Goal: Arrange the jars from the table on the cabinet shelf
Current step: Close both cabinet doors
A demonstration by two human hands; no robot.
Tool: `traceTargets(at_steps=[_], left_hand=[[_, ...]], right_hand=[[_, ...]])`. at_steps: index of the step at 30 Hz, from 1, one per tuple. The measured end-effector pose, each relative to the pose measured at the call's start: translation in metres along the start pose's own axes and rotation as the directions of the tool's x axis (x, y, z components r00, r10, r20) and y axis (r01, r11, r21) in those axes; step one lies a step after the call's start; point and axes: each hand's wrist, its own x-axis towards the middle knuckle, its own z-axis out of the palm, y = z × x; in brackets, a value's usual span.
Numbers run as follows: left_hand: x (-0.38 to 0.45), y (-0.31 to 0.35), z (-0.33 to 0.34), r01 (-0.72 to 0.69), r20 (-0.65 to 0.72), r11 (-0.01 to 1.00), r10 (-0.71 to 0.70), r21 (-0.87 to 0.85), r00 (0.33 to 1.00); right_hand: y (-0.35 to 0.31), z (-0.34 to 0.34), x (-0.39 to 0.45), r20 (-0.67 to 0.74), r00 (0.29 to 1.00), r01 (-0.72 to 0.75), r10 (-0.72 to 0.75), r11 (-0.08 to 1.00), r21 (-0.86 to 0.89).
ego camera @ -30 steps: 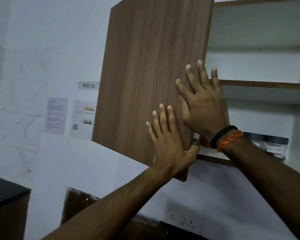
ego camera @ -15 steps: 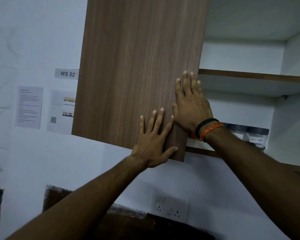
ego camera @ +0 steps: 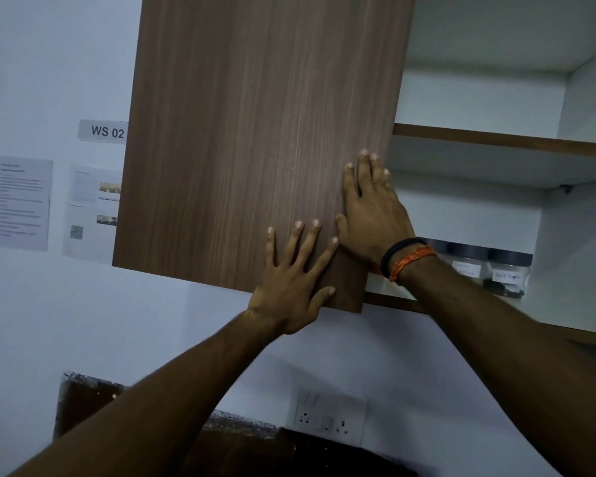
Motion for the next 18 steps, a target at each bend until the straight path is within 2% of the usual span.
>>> traceTargets(at_steps=[5, 9, 12, 18], left_hand=[[0.002, 0.000, 0.015, -0.008, -0.098, 1.000, 0.009, 0.010, 0.995], [0.003, 0.001, 0.016, -0.002, -0.099, 1.000, 0.004, 0.014, 0.995], [0.002, 0.002, 0.012, 0.003, -0.062, 1.000, -0.002, 0.019, 0.998], [0.004, 0.013, 0.001, 0.077, 0.079, 0.996, -0.081, 0.049, 0.994]], right_hand=[[0.000, 0.012, -0.001, -0.048, 0.999, -0.001, -0.001, 1.000, -0.030], [0.002, 0.012, -0.003, -0.046, 0.999, 0.006, -0.008, 0.998, -0.058], [0.005, 0.004, -0.003, -0.004, 1.000, 0.026, -0.026, 0.999, -0.033], [0.021, -0.027, -0.018, 0.085, 0.994, 0.050, -0.062, 0.990, 0.134]])
